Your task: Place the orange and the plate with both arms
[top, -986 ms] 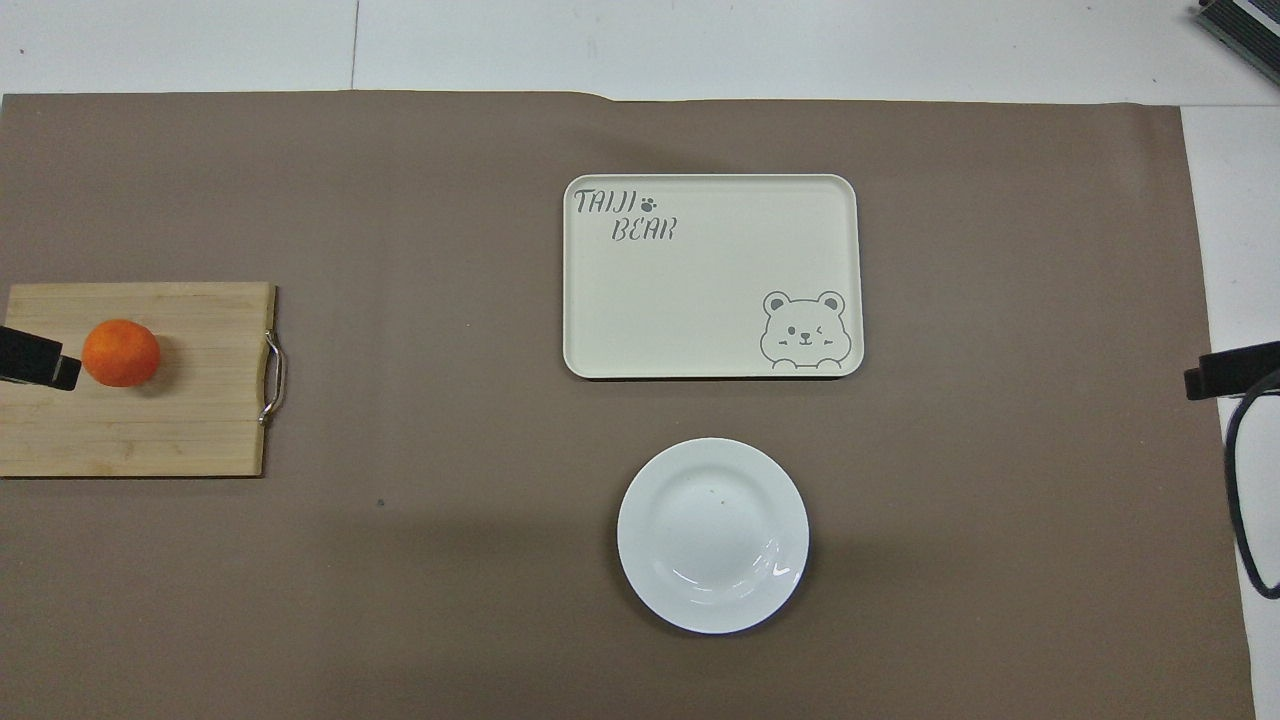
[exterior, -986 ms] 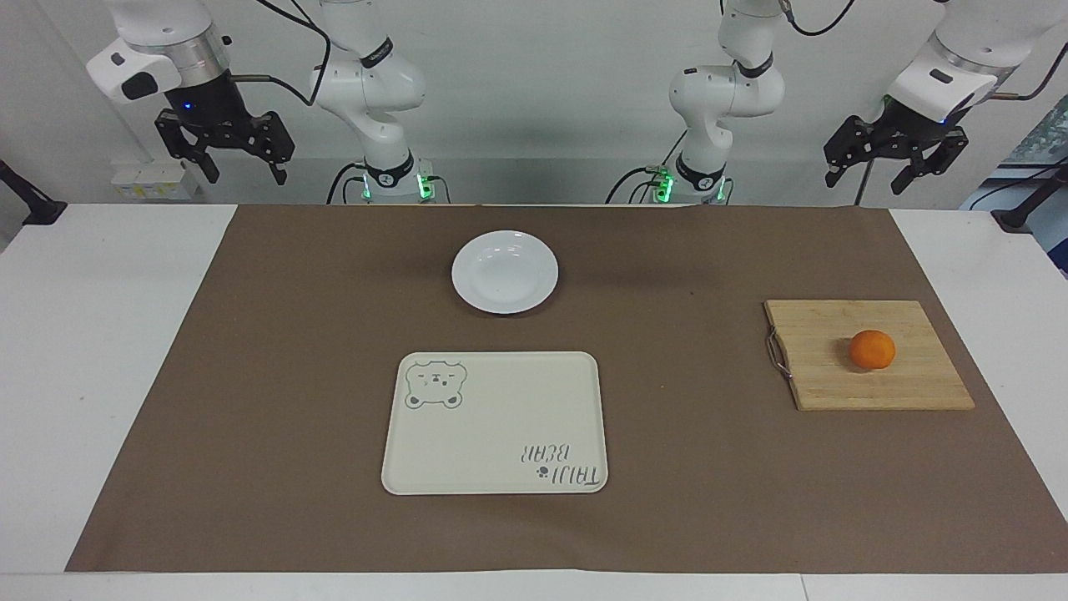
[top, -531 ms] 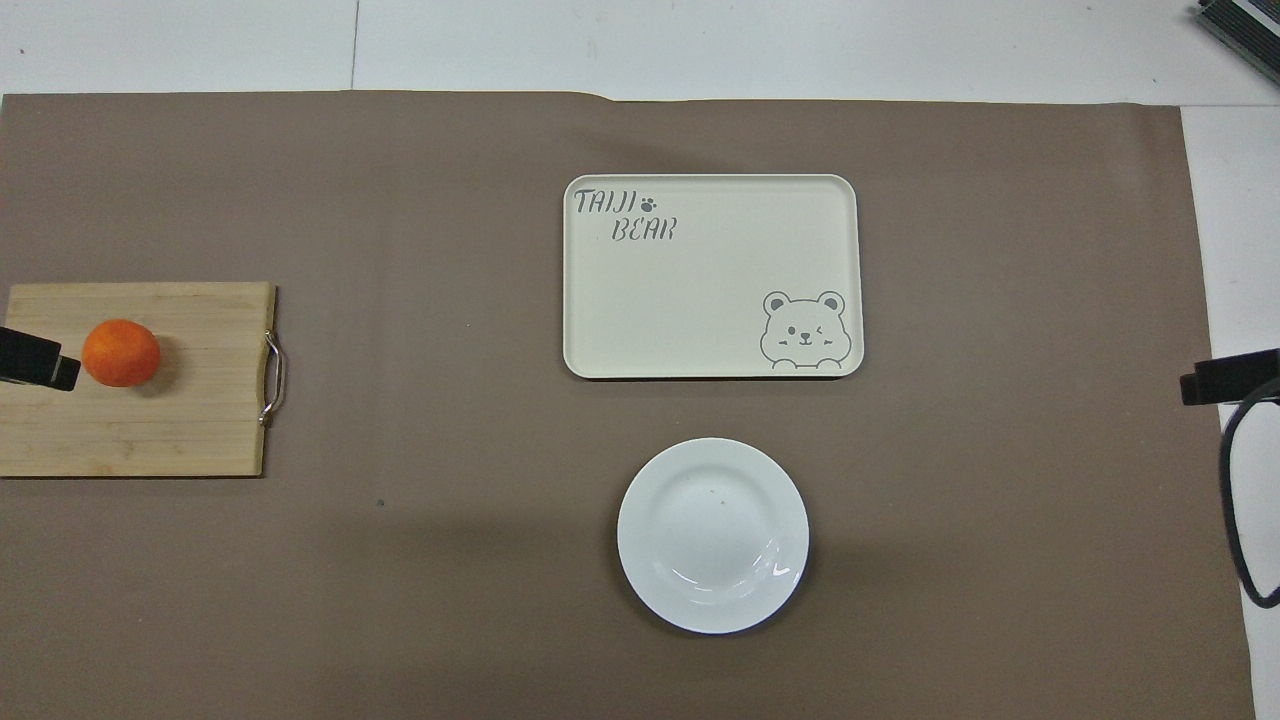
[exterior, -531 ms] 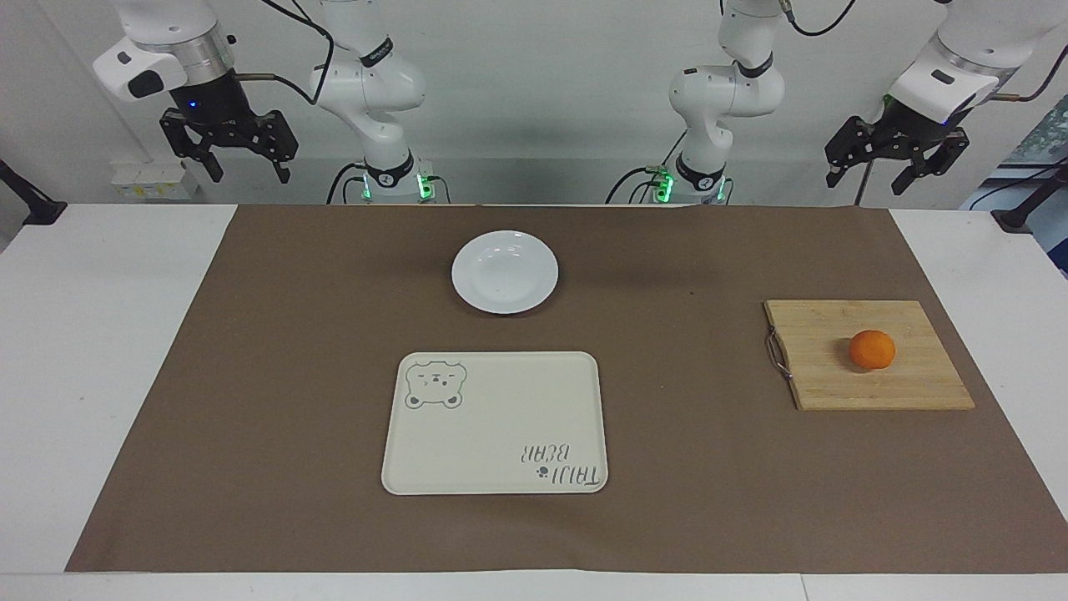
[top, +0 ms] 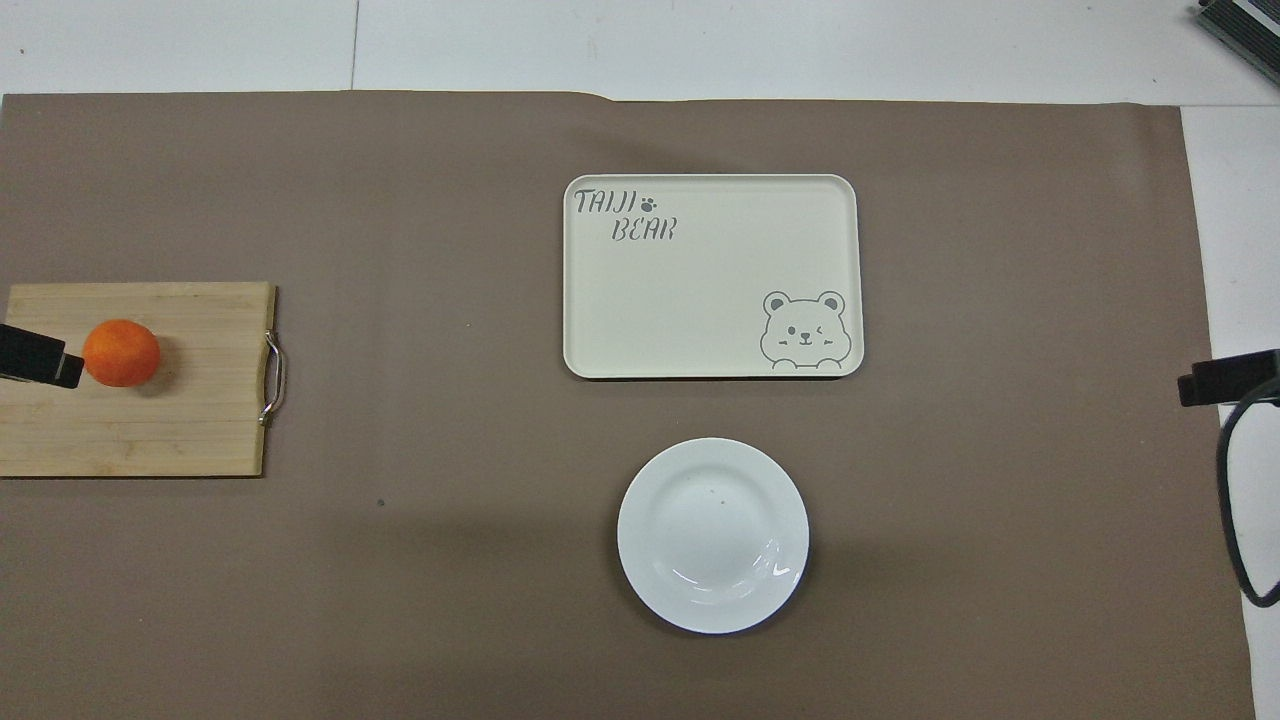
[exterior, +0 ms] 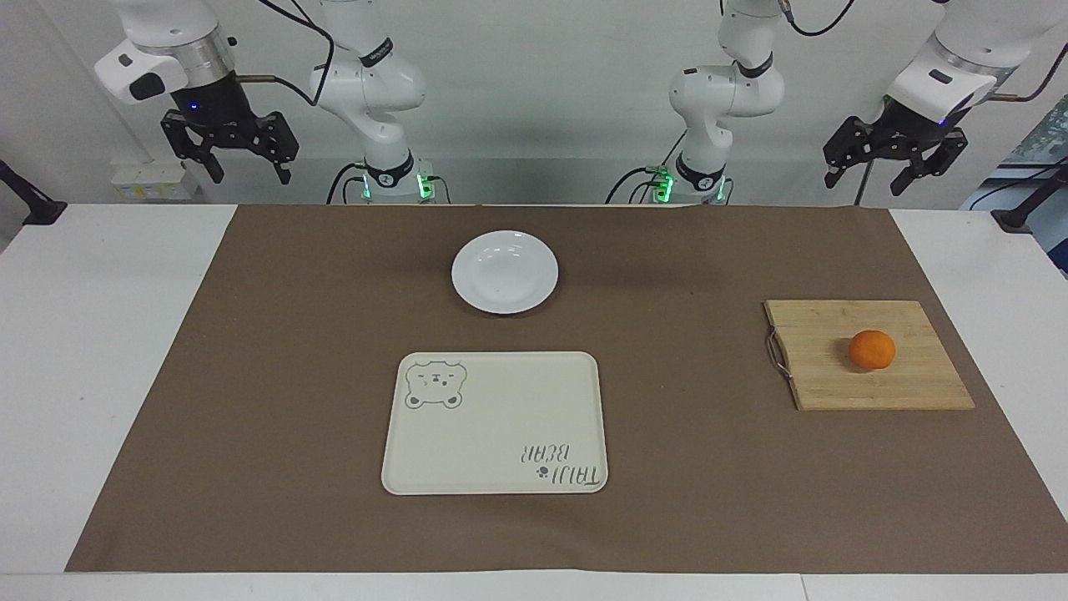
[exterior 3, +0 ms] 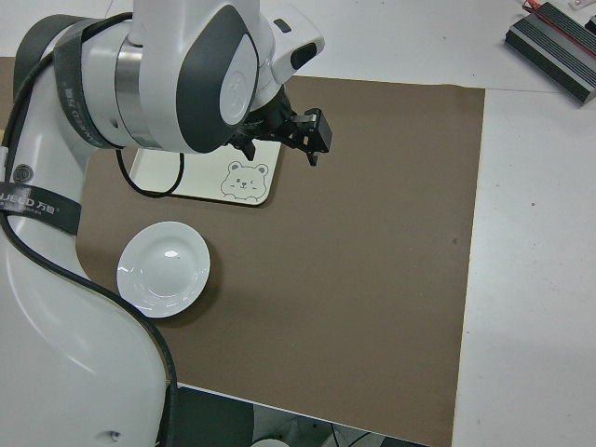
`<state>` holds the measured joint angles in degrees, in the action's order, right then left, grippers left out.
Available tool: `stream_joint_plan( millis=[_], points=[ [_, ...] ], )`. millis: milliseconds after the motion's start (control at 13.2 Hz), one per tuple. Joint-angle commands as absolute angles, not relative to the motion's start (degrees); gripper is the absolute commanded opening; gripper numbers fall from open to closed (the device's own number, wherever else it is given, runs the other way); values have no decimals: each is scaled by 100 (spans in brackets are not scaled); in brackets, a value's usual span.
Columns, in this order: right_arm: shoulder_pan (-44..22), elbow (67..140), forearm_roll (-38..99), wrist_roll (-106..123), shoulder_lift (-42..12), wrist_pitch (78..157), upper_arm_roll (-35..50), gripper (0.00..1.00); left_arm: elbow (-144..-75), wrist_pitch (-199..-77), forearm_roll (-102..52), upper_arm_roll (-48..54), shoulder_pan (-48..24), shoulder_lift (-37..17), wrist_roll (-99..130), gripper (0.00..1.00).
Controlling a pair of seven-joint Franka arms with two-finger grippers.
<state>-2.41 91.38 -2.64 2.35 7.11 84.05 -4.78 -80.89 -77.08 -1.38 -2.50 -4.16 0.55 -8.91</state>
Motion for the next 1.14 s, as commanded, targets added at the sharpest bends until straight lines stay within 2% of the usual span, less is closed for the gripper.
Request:
stream_joint_plan(
  millis=[0, 758, 1061],
  points=[
    [-193, 9325, -281, 343, 870, 8534, -431, 100, -8288, -7875, -158, -229, -369, 202, -870, 100],
    [-193, 9334, -281, 343, 870, 8525, -431, 100, -8349, -8253, -158, -237, -281, 193, -940, 100],
    [-193, 9334, -281, 343, 870, 8517, -431, 100, -8805, -8779, -158, -246, -185, 193, -967, 100]
  ],
)
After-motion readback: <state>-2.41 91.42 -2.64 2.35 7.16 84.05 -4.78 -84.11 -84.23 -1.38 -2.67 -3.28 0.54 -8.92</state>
